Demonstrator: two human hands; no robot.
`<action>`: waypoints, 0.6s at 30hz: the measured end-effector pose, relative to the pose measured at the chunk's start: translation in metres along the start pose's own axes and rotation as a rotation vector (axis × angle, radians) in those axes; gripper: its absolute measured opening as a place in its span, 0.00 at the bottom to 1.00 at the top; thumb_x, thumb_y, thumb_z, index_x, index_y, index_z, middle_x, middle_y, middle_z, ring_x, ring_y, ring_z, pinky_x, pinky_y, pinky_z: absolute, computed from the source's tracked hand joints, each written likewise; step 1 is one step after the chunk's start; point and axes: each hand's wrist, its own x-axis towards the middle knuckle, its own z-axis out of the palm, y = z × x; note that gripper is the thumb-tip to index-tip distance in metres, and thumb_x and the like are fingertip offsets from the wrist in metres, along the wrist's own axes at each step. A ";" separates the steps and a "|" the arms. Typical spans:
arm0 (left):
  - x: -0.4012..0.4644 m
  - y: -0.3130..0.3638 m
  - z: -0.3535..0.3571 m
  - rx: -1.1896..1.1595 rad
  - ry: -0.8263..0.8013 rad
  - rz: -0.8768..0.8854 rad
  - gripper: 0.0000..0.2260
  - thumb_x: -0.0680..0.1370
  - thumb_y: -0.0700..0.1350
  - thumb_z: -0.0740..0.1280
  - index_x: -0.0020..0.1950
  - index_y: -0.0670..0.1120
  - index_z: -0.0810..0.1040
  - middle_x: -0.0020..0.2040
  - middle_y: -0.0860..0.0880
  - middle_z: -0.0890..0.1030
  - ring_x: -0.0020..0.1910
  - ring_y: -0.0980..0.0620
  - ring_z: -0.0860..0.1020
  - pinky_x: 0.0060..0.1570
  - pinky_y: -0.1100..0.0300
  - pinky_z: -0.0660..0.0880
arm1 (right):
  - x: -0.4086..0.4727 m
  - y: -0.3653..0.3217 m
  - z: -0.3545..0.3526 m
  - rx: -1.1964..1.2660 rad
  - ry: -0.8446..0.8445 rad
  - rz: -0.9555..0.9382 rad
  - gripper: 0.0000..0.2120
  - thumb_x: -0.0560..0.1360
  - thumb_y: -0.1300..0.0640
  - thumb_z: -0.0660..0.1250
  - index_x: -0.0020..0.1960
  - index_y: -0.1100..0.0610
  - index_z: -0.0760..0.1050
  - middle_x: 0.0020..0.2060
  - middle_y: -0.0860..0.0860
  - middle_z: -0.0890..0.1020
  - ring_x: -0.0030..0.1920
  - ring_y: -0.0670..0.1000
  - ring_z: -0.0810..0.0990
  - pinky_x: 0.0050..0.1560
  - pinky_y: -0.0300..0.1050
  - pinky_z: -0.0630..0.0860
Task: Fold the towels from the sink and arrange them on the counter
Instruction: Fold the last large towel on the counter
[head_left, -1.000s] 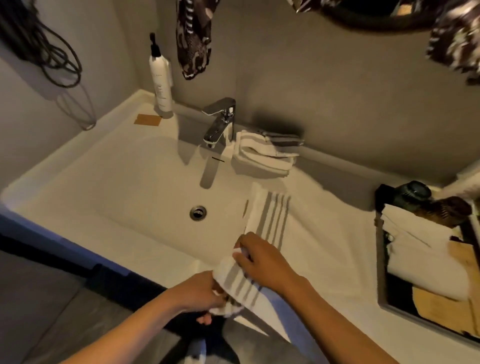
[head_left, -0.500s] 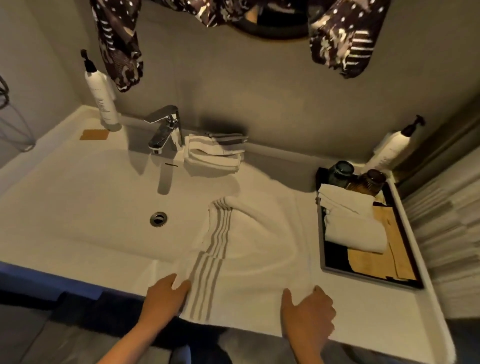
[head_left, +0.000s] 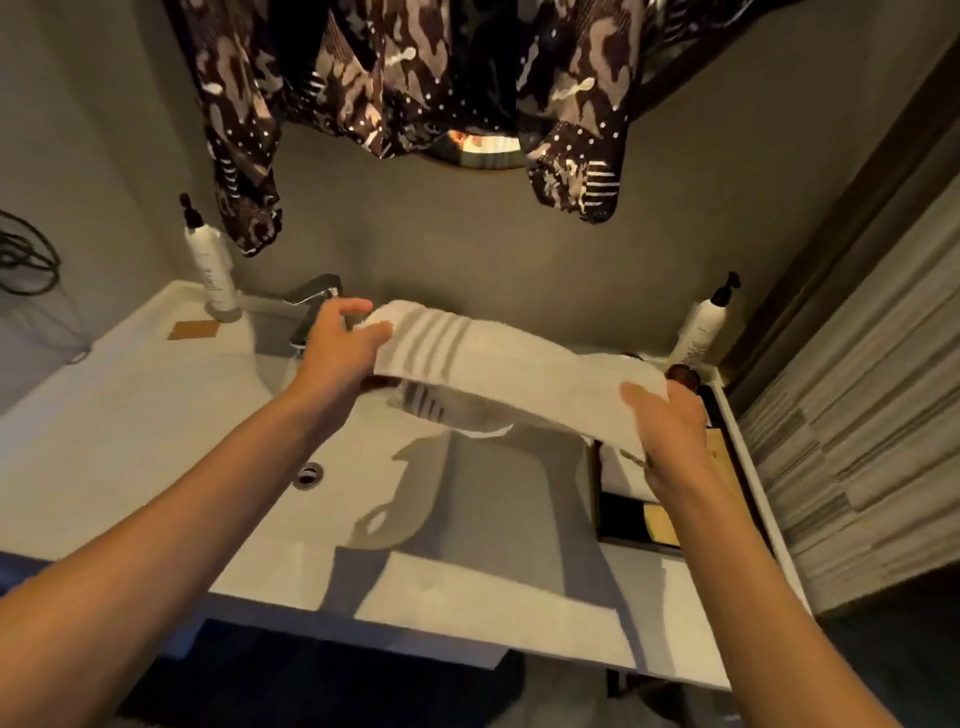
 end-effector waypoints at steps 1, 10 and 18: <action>-0.014 -0.022 -0.013 0.058 -0.053 -0.048 0.11 0.78 0.40 0.67 0.59 0.48 0.74 0.55 0.46 0.76 0.44 0.47 0.79 0.26 0.60 0.77 | -0.016 0.017 -0.008 -0.002 -0.009 0.032 0.12 0.76 0.60 0.68 0.59 0.55 0.75 0.50 0.52 0.81 0.50 0.54 0.81 0.50 0.50 0.80; -0.110 -0.235 -0.107 0.673 -0.449 -0.476 0.14 0.81 0.41 0.61 0.44 0.51 0.83 0.55 0.49 0.83 0.52 0.39 0.81 0.41 0.65 0.75 | -0.113 0.229 -0.044 -0.436 -0.104 0.539 0.24 0.72 0.53 0.72 0.64 0.57 0.69 0.60 0.58 0.78 0.55 0.59 0.77 0.60 0.50 0.74; -0.124 -0.217 -0.124 0.569 -0.716 -0.400 0.22 0.64 0.46 0.75 0.57 0.57 0.80 0.59 0.59 0.81 0.56 0.61 0.79 0.53 0.61 0.76 | -0.126 0.241 -0.095 -0.518 -0.431 0.121 0.26 0.74 0.75 0.60 0.50 0.47 0.84 0.52 0.56 0.82 0.50 0.49 0.80 0.49 0.26 0.72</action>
